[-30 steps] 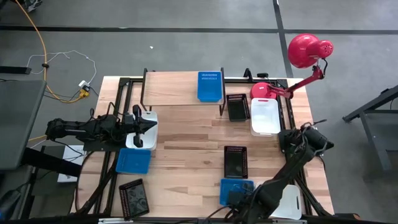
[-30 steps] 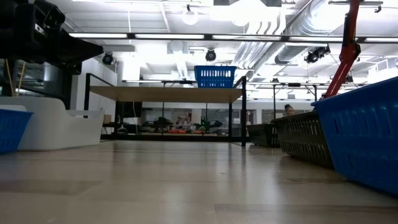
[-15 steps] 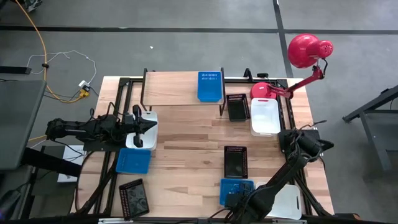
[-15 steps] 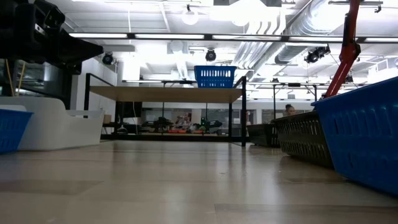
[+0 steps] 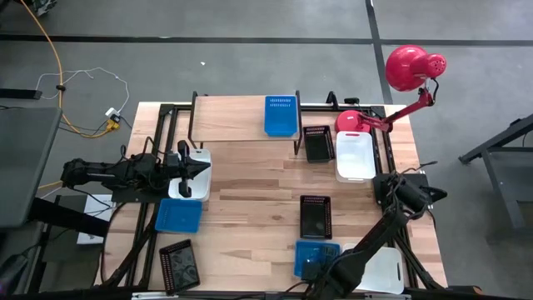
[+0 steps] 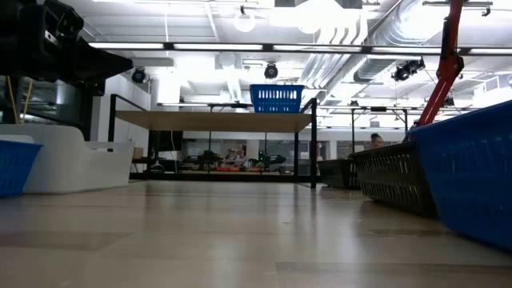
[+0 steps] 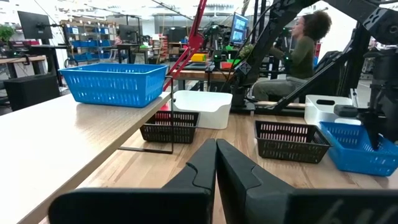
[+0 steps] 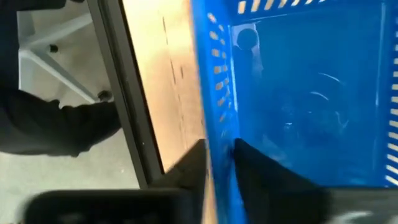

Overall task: Stack baskets on shelf by color
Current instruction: Stack the bottom right blue bin on the blue bin on the shelf

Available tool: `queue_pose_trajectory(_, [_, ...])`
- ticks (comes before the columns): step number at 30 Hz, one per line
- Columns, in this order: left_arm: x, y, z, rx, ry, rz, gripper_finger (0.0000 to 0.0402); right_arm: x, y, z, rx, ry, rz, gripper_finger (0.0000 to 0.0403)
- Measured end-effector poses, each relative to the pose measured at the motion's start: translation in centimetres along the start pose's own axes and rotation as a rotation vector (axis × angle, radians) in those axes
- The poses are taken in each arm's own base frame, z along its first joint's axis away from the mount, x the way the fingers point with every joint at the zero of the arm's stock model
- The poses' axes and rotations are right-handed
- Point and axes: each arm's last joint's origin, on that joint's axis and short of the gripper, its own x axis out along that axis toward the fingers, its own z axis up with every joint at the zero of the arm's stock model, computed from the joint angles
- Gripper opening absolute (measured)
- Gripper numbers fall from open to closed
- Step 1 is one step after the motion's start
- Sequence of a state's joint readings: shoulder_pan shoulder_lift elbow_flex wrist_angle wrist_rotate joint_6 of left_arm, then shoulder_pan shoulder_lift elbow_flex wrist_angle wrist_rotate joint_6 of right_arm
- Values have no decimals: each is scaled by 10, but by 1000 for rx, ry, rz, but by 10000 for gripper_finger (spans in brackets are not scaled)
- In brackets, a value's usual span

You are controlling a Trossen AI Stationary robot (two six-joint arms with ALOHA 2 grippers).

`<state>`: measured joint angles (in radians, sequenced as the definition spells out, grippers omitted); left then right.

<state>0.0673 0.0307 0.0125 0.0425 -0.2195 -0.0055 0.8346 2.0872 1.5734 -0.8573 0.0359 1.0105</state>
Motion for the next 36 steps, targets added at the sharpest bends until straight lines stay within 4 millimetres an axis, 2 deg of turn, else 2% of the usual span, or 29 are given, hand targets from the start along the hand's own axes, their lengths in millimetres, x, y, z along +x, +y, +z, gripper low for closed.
queue_pose_trajectory(2, [0, 0, 0, -1, -1, 0, 1, 0, -2, 2, 5, 15, 6, 15])
queue_pose_trajectory(5, [0, 0, 0, -1, 0, 0, 1, -5, -3, 5, 12, 40, 37, 17])
queue_pose_trajectory(7, [0, 0, 0, -1, 0, 1, 1, -16, -2, 11, -15, 35, 67, 11])
queue_pose_trajectory(11, [0, 0, 0, 0, 0, 0, 1, -54, 3, 30, -57, -52, 157, 5])
queue_pose_trajectory(14, [0, 0, 0, -1, 0, 0, 1, -86, 7, 53, -123, -206, 185, 1])
queue_pose_trajectory(18, [0, 0, 0, -1, 0, 0, 1, -132, 4, 86, -243, -461, 138, 1])
queue_pose_trajectory(21, [0, 0, 0, -1, 0, 1, 1, -163, -6, 105, -390, -604, 32, 0])
queue_pose_trajectory(24, [0, 0, 0, 0, 0, 1, 1, -185, -20, 118, -584, -676, -157, 0])
queue_pose_trajectory(28, [0, 0, 0, 0, 0, 0, 1, -198, -48, 129, -800, -613, -532, 0])
queue_pose_trajectory(31, [0, 0, 0, 0, 0, 0, 1, -199, -76, 136, -859, -458, -744, 0])
queue_pose_trajectory(36, [0, 0, 0, 0, 0, 0, 1, -197, -133, 145, -974, -95, -866, 0])
